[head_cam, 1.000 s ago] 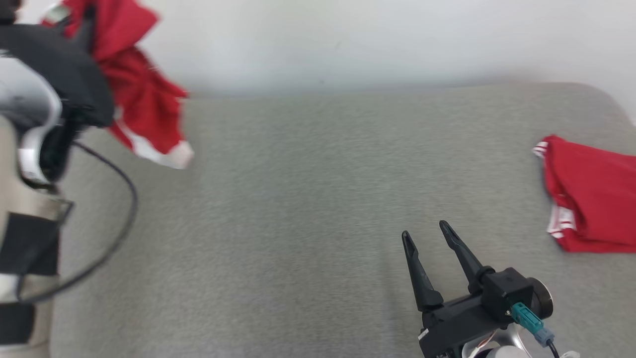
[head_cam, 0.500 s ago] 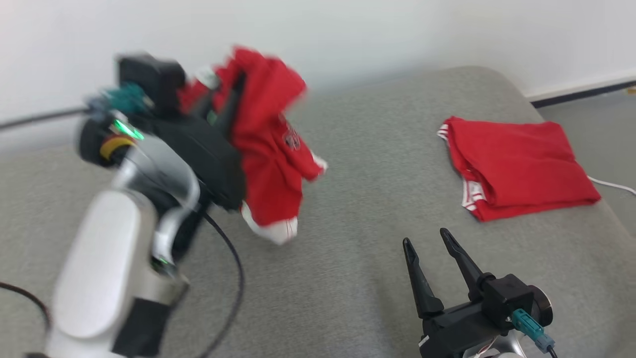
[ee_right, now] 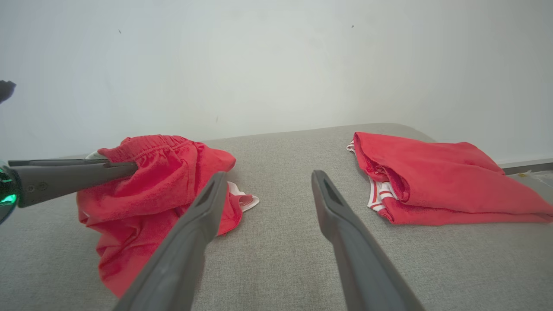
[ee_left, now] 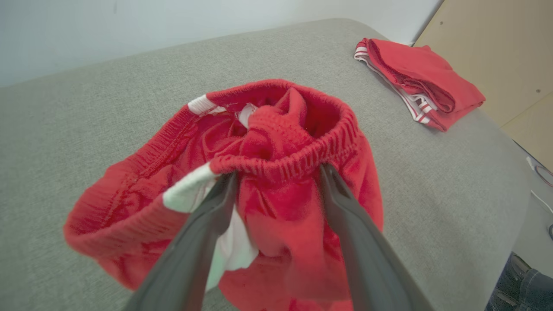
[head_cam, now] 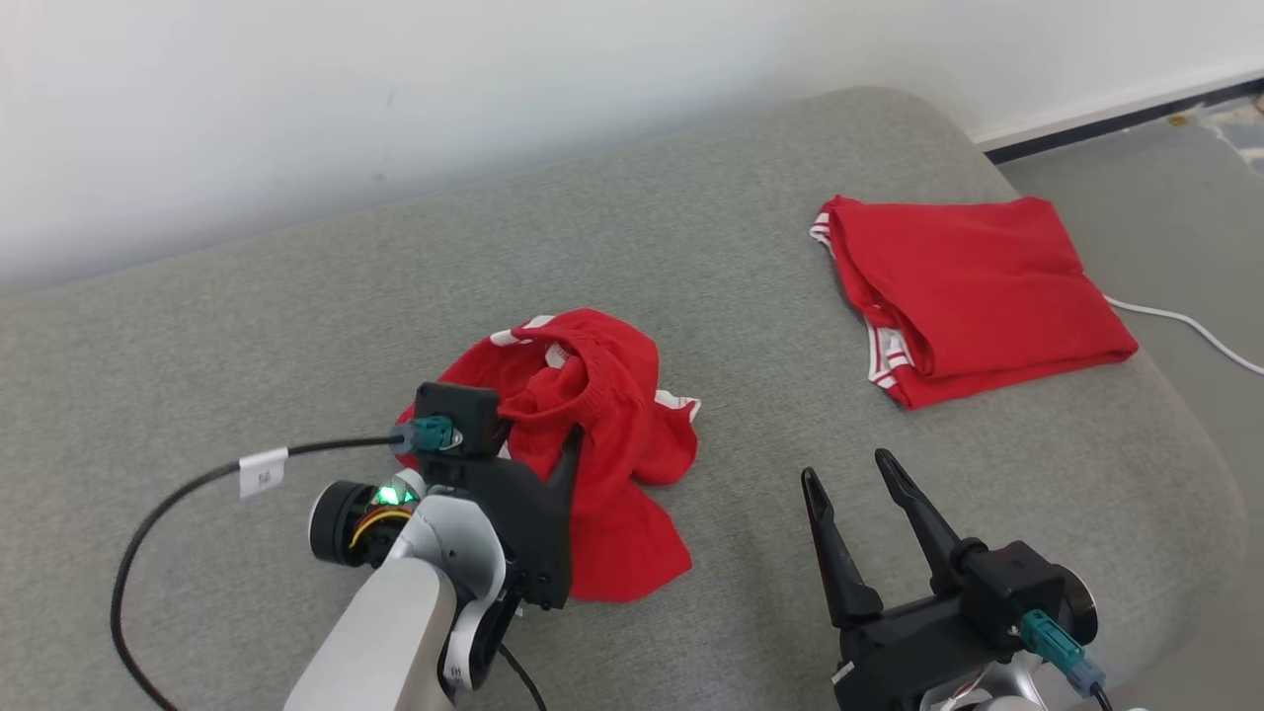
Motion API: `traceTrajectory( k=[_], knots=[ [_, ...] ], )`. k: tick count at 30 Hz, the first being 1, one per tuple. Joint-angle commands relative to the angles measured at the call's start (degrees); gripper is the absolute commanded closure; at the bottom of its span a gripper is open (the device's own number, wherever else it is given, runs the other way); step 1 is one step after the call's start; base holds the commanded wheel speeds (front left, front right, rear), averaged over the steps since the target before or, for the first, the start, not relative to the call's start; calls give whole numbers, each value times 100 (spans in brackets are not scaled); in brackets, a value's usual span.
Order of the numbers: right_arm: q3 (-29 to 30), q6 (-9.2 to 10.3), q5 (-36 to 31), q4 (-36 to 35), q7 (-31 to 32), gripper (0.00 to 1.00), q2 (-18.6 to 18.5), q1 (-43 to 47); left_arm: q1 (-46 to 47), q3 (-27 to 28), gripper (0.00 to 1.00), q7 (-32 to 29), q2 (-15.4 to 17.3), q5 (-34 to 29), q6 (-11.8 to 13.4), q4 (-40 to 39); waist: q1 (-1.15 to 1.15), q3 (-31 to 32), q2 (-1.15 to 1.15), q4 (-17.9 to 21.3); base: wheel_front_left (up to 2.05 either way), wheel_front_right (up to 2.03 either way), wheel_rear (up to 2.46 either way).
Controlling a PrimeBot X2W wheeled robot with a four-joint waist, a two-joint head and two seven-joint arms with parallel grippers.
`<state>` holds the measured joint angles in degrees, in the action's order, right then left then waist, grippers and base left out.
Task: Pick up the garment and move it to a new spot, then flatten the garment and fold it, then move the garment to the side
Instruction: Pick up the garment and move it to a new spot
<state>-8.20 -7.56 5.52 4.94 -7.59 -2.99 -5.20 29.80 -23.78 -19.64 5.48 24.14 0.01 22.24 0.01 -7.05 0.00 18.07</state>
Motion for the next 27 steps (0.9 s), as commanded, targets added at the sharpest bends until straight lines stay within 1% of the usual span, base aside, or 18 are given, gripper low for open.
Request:
traceTrajectory(
  k=[1,2,3,5,7,10,11,15,18,20,22,24,27],
  knots=[
    [48,12,-73,-9,1,0,22,81,-155,23,0,252,-54,22,91,73,-1,35,0,-177,0,0,0],
    [77,12,-82,-9,12,0,21,99,-208,64,0,358,-73,57,143,86,-1,56,0,-247,0,0,0],
    [77,12,-82,-9,12,0,21,99,-208,64,0,358,-73,57,143,86,-1,56,0,-247,0,0,0],
    [153,13,-85,-23,25,0,21,144,-290,118,0,668,-102,74,198,5,-1,100,0,-400,0,0,0],
    [264,12,-120,-36,37,0,20,195,-440,183,0,1022,-123,134,198,-129,-1,157,0,-562,0,0,0],
    [440,13,-155,-76,65,0,21,271,-763,420,0,1584,-109,195,413,-377,-1,245,0,-800,0,0,0],
    [529,12,-173,-115,75,0,21,315,-1000,528,0,1960,-56,128,522,-585,-1,292,0,-942,0,0,0],
    [717,13,-225,-143,81,0,19,456,-1613,761,0,2827,-31,254,509,-1002,-1,425,0,-1172,0,0,0],
    [803,12,-226,-143,60,0,20,535,-2025,963,0,3313,77,127,550,-1183,-1,517,0,-1285,0,0,0],
    [837,13,-224,-130,51,0,20,584,-2302,1175,0,3454,132,-4,612,-1357,-1,566,0,-1317,0,0,0],
    [870,13,-213,-98,36,0,17,623,-2601,1508,0,3482,104,-205,638,-1707,-1,585,0,-1339,0,0,0],
    [918,13,-173,-61,4,0,18,657,-2959,1769,0,3476,35,-434,553,-1981,-1,606,0,-1366,0,0,0],
    [1000,12,-162,11,-74,0,19,680,-3374,2068,0,3479,-38,-754,388,-2182,-1,607,0,-1396,0,0,0]
  ],
)
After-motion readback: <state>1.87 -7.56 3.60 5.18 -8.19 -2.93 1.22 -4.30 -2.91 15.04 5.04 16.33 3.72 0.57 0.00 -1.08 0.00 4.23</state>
